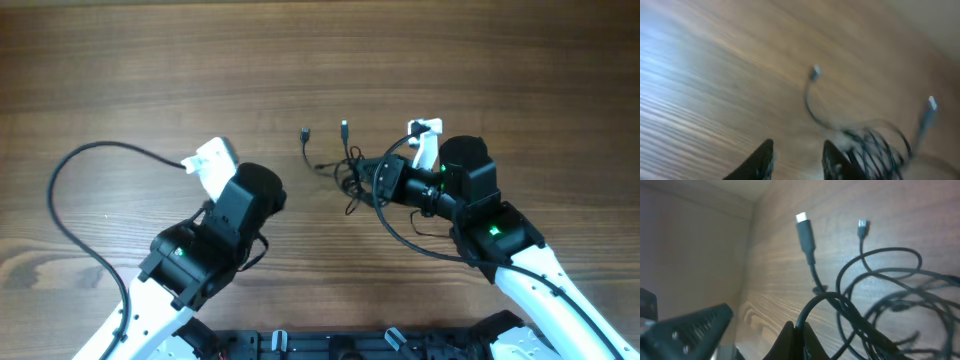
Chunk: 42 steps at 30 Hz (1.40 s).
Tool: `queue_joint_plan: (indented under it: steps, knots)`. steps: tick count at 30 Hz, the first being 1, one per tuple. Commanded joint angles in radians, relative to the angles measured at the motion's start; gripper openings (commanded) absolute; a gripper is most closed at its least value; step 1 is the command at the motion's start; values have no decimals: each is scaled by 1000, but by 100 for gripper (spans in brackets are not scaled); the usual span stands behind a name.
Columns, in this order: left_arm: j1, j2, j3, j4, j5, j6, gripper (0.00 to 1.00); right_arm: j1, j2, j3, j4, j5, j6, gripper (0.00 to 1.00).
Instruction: Untangle cables
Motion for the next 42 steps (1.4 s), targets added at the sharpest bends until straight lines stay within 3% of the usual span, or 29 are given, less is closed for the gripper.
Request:
queue_joint_plan:
  steps: [1,3,4,5,7,9,13,16,18,22,26,32,35,42]
  knots:
    - [5,3,3,33,334,206,36,-42,3,17,-5,-111,141,5]
    - [5,3,3,74,432,297,38,-53,3,22,75,-170,154,9]
    - [5,3,3,88,449,316,38,-53,3,22,123,-163,227,9]
    - [5,1,3,94,451,322,38,-53,3,22,142,-164,340,12]
    - [5,1,3,102,451,322,38,-53,4,21,133,-149,689,4]
    - [5,1,3,106,451,322,37,-53,3,21,82,-111,906,4]
    - [4,4,3,106,451,362,38,-53,3,21,64,-129,1091,4]
    - [5,23,3,108,451,482,51,-53,3,21,46,-146,1162,4]
    - [4,53,3,111,451,488,63,-59,3,21,38,-137,1168,4]
    - [4,143,3,110,451,494,66,-92,3,21,22,-146,1168,4]
    - [-16,215,3,115,412,639,97,-109,3,21,14,-153,1165,4]
    - [-87,218,3,117,80,701,95,-160,3,21,-26,-153,1163,4]
    - [-145,219,1,116,31,698,88,-190,3,21,-41,-153,1155,4]
    - [-243,219,-97,197,-71,624,90,-217,3,21,-35,-158,1157,4]
